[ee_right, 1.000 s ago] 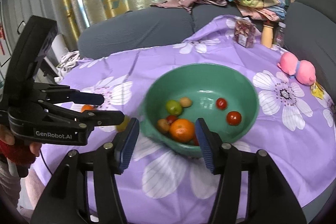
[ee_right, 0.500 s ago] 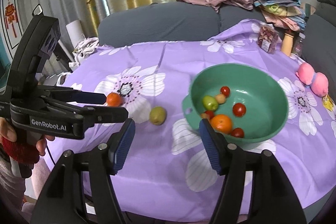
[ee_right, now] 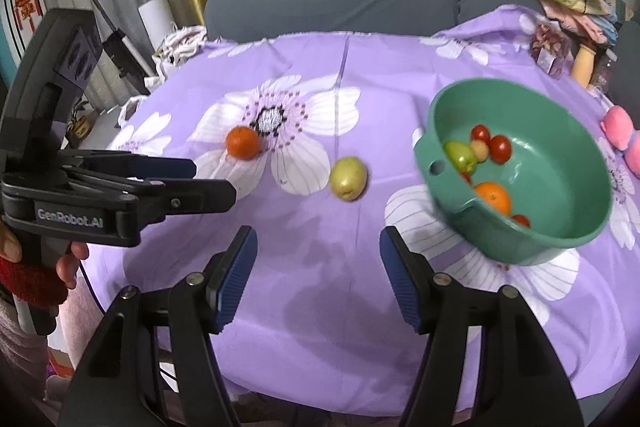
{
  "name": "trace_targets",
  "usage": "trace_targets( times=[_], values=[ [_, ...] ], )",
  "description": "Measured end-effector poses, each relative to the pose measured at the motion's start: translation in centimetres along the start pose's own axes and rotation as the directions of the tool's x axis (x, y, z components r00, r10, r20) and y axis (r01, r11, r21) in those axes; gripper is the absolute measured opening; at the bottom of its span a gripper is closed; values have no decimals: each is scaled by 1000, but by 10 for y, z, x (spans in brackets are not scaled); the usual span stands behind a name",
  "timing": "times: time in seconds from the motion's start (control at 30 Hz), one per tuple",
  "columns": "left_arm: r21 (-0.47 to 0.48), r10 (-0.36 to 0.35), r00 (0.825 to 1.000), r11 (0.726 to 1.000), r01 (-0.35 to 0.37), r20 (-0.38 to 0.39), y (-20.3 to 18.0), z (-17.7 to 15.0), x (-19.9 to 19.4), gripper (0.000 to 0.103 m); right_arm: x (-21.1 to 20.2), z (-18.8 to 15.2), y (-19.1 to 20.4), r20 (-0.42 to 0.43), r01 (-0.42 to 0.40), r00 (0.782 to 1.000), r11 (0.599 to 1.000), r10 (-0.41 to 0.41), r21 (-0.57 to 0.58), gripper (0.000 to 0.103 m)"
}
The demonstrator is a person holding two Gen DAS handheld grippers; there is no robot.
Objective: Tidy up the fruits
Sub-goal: 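Withdraw both open tools from the bowl toward the yellow-green fruit, then close the left tool around the yellow-green oval fruit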
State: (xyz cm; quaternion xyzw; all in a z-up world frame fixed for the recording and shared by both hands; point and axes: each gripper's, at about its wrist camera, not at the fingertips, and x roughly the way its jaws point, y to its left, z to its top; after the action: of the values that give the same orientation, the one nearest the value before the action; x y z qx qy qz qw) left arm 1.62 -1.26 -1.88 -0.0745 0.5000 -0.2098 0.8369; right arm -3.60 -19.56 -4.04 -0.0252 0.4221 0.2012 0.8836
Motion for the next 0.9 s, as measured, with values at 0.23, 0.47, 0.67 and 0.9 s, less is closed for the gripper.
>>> trace_targets(
  times=[0.23,0.47,0.67,0.9],
  values=[
    [-7,-32,999,999,32,-11,7,2,12,75,23,-1,1,-45,6,999,1000,-6,19,63],
    [0,-79,997,997,79,-19,13,12,25,75,45,7,5,-66,28,997,1000,-28,1,62],
    [17,-113,993,993,114,-30,17,24,41,75,62,16,7,-86,52,995,998,-55,-32,58],
    [64,-145,988,987,149,-55,19,32,61,75,79,30,7,-110,91,989,993,-100,-81,53]
  ],
)
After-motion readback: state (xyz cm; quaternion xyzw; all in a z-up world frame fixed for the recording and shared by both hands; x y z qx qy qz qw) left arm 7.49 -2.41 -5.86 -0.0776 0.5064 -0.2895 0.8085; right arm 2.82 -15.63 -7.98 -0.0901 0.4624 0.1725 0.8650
